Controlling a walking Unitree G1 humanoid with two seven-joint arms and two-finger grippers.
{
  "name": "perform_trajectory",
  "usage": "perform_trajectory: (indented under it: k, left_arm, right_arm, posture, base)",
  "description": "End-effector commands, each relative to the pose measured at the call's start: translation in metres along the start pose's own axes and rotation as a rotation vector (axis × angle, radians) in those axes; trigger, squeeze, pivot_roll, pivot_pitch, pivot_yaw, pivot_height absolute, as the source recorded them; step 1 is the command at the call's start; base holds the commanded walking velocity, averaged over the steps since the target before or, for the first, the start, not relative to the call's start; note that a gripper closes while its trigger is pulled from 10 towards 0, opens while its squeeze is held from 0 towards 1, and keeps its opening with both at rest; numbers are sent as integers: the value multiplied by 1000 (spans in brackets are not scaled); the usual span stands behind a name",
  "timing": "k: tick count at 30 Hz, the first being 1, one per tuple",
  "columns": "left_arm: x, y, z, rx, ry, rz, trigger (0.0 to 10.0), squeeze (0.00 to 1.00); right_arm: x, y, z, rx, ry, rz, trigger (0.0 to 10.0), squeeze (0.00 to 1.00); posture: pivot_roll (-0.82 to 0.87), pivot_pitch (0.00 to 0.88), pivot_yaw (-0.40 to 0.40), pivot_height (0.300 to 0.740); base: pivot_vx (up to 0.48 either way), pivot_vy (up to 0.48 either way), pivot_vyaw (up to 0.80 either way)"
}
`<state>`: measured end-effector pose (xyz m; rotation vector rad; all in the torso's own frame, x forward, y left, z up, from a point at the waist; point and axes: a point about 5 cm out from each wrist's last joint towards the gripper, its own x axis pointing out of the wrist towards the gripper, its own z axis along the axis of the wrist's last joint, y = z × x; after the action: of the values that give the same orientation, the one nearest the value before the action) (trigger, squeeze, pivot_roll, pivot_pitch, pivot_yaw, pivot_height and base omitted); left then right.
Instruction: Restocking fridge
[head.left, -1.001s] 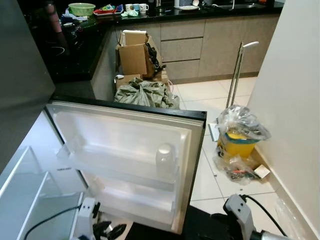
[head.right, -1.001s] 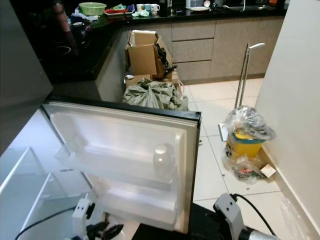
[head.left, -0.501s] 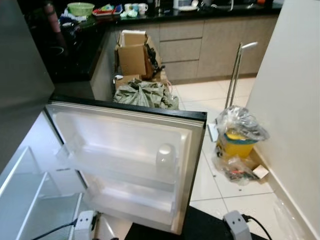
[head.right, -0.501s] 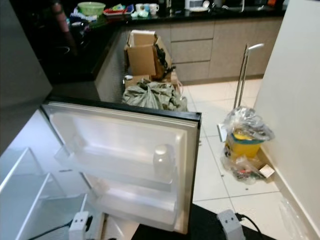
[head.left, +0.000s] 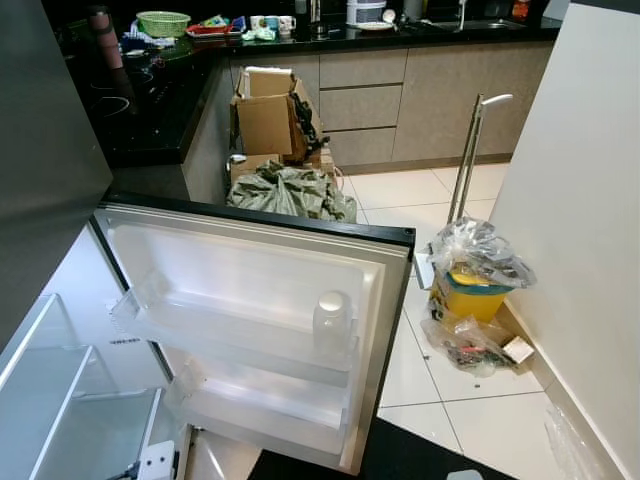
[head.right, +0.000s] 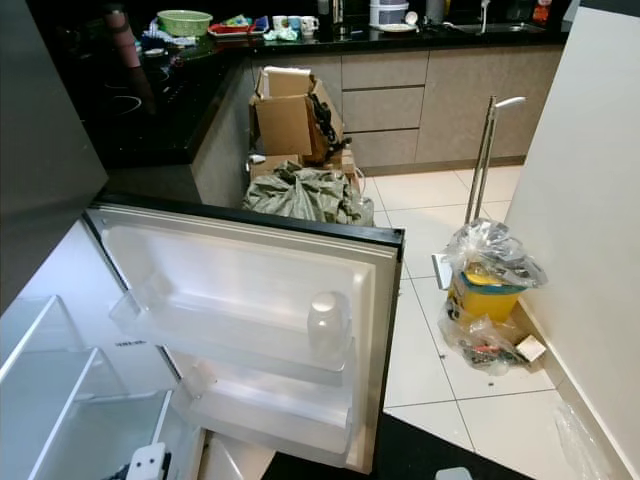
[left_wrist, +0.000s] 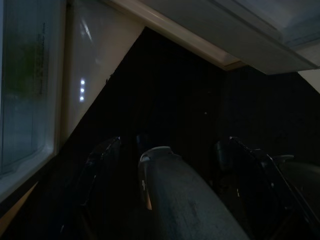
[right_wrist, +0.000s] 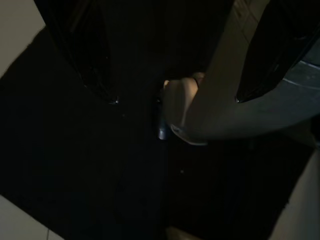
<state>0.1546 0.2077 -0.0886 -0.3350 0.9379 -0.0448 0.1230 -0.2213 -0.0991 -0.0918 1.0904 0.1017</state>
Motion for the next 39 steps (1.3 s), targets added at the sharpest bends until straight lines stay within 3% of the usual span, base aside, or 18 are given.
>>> perform_trajectory:
  k: [1,7,14,23,39]
  left_arm:
    - [1,-3,-5,18,25,3,10000,0]
    - [2,-7,-9,29,49,-5,10000,0]
    - [3,-11,-16,66,85,-18,10000,0]
    - [3,-14,-19,75,100,-29,10000,0]
    - [3,-14,-17,80,98,-30,10000,0]
  right_arm:
    - [1,6,-4,-30,32,10,10000,0]
    - [3,9,3,-66,26,18,10000,0]
    - [3,10,-3,-183,69,42,10000,0]
    - [1,10,-8,-102,75,53,10000,0]
    - [0,8,-10,-122,79,67,10000,0]
  posture:
    - [-101,0,37,740]
    - [-99,0,33,740]
    - [-99,0,32,740]
    - [-112,1,35,740]
    - [-116,7,35,740]
  base:
    - [0,0,0]
    - [0,-44,0]
    - [0,-335,0]
    - [0,-390,189]
    - [0,-418,685]
